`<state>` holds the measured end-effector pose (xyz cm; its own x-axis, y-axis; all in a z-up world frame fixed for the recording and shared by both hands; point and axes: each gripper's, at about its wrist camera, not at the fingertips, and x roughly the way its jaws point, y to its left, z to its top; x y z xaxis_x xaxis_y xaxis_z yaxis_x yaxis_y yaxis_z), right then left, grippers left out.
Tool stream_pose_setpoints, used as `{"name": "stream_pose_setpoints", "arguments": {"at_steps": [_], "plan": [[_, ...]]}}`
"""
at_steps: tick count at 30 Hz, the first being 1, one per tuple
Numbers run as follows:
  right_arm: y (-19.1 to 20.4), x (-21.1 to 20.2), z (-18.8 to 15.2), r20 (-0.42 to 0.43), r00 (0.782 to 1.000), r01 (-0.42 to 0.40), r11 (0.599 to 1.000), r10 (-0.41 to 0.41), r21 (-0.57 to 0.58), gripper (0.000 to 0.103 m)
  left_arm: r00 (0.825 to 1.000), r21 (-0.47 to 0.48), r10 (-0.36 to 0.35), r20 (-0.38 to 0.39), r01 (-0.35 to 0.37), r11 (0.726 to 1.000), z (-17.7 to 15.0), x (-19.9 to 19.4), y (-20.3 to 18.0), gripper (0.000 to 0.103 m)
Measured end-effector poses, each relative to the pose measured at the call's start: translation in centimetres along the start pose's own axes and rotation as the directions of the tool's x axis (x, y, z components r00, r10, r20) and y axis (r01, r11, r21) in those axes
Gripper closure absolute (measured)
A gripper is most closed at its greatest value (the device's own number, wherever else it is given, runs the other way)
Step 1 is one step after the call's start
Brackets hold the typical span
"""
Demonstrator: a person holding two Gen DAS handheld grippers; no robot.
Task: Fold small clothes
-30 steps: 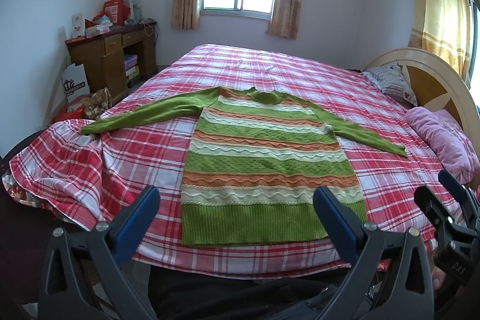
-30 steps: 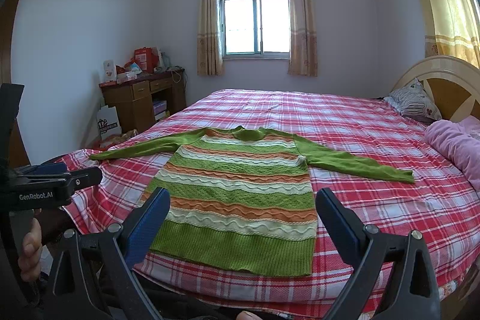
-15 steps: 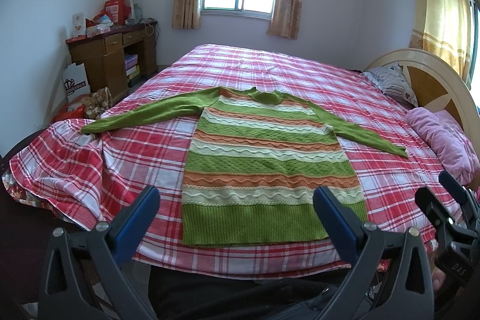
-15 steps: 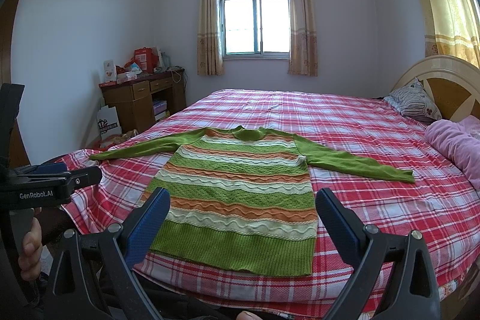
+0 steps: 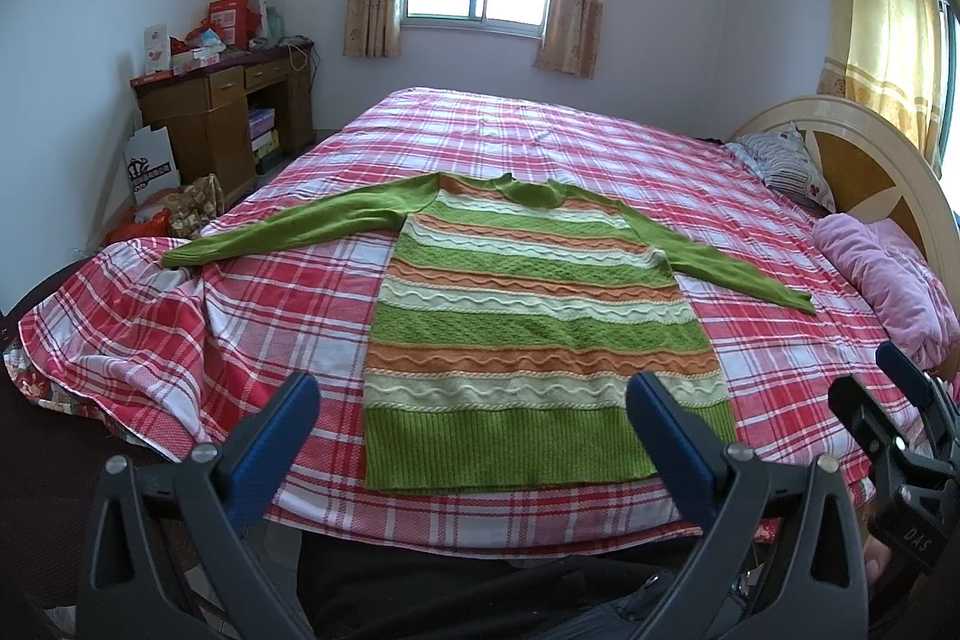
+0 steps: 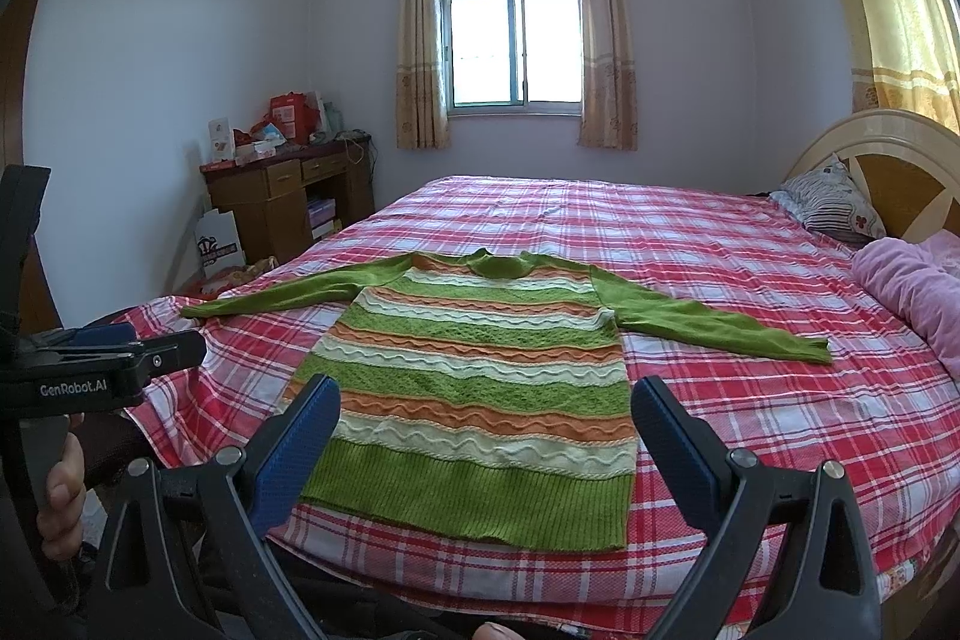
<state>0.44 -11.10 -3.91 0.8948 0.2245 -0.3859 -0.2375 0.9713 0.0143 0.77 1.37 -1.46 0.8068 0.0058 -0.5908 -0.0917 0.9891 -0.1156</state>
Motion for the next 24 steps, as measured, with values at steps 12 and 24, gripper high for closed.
{"name": "stream_pose_setpoints", "arguments": {"at_steps": [12, 24], "plan": [[0.0, 0.0, 0.1, -0.001, 1.000, 0.000, 1.000, 0.000, 0.001, 0.005, 1.000, 0.001, 0.000, -0.001, 0.000, 1.000, 0.0, 0.0, 0.0, 0.000], [-0.1, 1.0, -0.6, -0.011, 1.000, -0.003, 1.000, 0.003, -0.004, 0.005, 1.000, -0.012, 0.008, -0.019, -0.008, 1.000, -0.3, 1.2, 0.8, 0.000]]}}
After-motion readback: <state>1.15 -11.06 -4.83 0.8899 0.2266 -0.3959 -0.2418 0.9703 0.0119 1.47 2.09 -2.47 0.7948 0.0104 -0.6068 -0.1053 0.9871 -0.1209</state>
